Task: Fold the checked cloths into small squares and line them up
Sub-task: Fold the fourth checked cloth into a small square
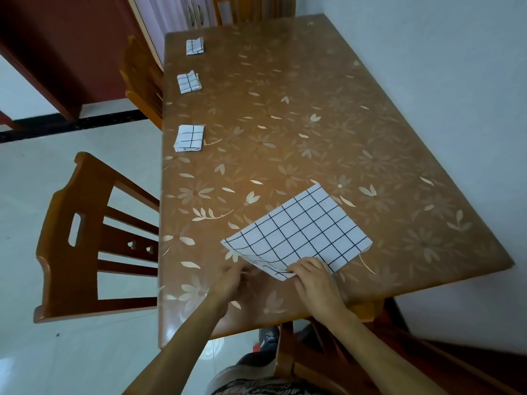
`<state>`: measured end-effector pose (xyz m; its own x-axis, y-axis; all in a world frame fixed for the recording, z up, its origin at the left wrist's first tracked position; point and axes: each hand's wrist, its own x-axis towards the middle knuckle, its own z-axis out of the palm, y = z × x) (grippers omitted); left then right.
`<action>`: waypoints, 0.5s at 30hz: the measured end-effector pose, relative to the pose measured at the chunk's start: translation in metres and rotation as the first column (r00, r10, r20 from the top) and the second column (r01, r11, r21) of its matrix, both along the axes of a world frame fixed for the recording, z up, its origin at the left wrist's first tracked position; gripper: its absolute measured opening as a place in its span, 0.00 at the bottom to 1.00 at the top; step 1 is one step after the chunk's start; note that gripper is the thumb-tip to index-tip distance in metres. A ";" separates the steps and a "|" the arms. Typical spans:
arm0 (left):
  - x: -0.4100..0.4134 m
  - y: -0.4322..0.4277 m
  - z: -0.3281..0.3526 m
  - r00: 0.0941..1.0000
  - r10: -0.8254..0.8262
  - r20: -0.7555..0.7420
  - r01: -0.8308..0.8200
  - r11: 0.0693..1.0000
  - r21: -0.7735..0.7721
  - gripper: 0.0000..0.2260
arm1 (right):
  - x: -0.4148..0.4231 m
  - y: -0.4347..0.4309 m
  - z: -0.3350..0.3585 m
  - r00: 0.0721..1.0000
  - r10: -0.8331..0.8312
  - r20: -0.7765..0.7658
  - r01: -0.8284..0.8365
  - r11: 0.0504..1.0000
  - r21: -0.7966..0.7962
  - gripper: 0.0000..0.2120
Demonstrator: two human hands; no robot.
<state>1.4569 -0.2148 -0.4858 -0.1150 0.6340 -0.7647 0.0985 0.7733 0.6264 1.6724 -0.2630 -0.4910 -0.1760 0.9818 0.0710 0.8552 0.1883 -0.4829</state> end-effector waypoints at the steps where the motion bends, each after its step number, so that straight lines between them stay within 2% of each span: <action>1: -0.003 0.002 -0.008 0.995 -0.010 -0.101 0.018 0.996 0.084 0.09 | 0.006 -0.001 0.001 0.999 0.005 -0.039 -0.005 1.000 0.007 0.13; 3: -0.011 0.003 -0.015 0.949 -0.048 -0.313 0.125 0.965 0.232 0.09 | 0.015 -0.004 0.003 0.991 0.015 -0.133 -0.019 0.999 -0.030 0.18; 5: -0.022 0.001 -0.019 0.899 -0.108 -0.425 0.248 0.924 0.290 0.19 | 0.023 -0.005 0.005 0.976 0.010 -0.215 -0.033 0.994 -0.104 0.22; 8: -0.042 0.001 -0.030 0.909 -0.179 -0.376 0.333 0.856 0.396 0.34 | 0.034 -0.009 0.014 0.966 0.034 -0.258 -0.087 0.976 -0.198 0.18; 10: -0.048 0.004 -0.030 0.927 -0.222 -0.303 0.344 0.826 0.447 0.39 | 0.042 -0.016 0.022 0.957 0.055 -0.285 -0.131 0.958 -0.254 0.14; 13: -0.045 0.010 -0.029 0.876 -0.320 -0.360 0.471 0.728 0.499 0.38 | 0.053 -0.024 0.028 0.946 0.050 -0.320 -0.144 0.950 -0.276 0.14; 15: -0.041 0.013 -0.029 0.805 -0.388 -0.450 0.588 0.627 0.512 0.31 | 0.060 -0.029 0.029 0.946 0.041 -0.322 -0.138 0.949 -0.283 0.14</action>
